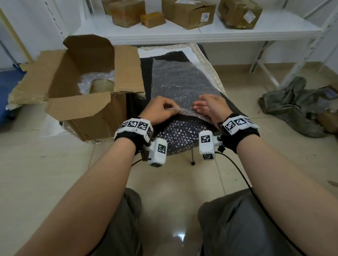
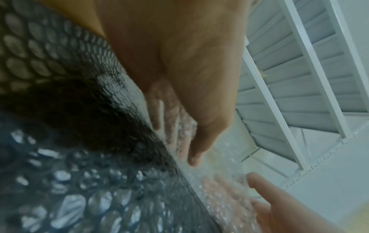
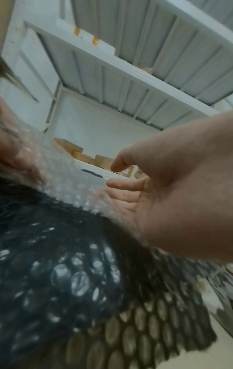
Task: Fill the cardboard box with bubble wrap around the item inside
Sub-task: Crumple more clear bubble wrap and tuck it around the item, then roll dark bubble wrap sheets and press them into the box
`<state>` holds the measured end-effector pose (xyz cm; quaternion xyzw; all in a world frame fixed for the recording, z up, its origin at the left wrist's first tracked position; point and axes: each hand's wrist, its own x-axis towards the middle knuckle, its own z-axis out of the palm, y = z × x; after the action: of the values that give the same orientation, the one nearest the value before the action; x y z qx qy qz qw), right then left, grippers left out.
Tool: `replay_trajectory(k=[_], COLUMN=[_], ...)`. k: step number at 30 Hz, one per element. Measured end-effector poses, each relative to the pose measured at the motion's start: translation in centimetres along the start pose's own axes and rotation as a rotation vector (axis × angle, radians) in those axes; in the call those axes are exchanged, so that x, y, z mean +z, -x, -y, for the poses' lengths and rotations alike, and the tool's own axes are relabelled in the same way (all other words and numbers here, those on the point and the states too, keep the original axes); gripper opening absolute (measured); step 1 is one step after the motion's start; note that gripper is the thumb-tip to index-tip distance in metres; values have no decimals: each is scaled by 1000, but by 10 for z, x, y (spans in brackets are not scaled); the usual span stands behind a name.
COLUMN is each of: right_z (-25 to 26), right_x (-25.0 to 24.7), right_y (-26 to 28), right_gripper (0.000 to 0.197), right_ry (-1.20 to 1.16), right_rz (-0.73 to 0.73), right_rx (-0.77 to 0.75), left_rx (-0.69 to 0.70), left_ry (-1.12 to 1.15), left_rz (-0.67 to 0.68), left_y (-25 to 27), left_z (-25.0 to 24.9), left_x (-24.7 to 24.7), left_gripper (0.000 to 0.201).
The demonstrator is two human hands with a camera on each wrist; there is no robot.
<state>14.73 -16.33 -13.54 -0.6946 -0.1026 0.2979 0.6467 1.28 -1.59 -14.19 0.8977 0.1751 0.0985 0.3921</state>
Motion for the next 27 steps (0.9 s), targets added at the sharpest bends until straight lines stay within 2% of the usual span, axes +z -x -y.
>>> replay_trajectory(k=[3, 6, 8, 10, 12, 14, 16, 18, 22, 24, 27], right_z=[5, 14, 19, 18, 14, 12, 10, 6, -2, -5, -6], right_x=[-13, -27, -34, -38, -37, -36, -36, -37, -37, -37, -36], right_y=[4, 5, 9, 13, 18, 19, 17, 12, -1, -6, -6], right_gripper=[10, 43, 59, 68, 65, 45, 20, 10, 20, 29, 27], right_ry=[-101, -74, 2, 67, 140, 197, 229, 244, 355, 425, 493], right_rz=[-19, -70, -53, 0, 66, 78, 9, -78, -237, -260, -290], right_rx=[-67, -217, -239, -234, -240, -214, -152, -111, -96, -107, -141], left_rx=[-20, -46, -64, -103, -137, -155, -181, -227, -344, -398, -421], left_ry=[59, 165, 260, 336, 433, 436, 417, 451, 342, 211, 54], left_rz=[-105, -187, -212, -231, -242, -251, -256, -286, -287, -307, -340], left_y=[1, 1, 1, 0, 2, 4, 7, 6, 7, 7, 6], left_z=[-1, 0, -2, -2, -3, -5, -9, -6, 4, 4, 1], left_x=[-2, -5, -7, -8, -8, -10, -12, -12, -13, -15, -13], left_gripper=[11, 16, 19, 20, 19, 14, 5, 13, 24, 27, 33])
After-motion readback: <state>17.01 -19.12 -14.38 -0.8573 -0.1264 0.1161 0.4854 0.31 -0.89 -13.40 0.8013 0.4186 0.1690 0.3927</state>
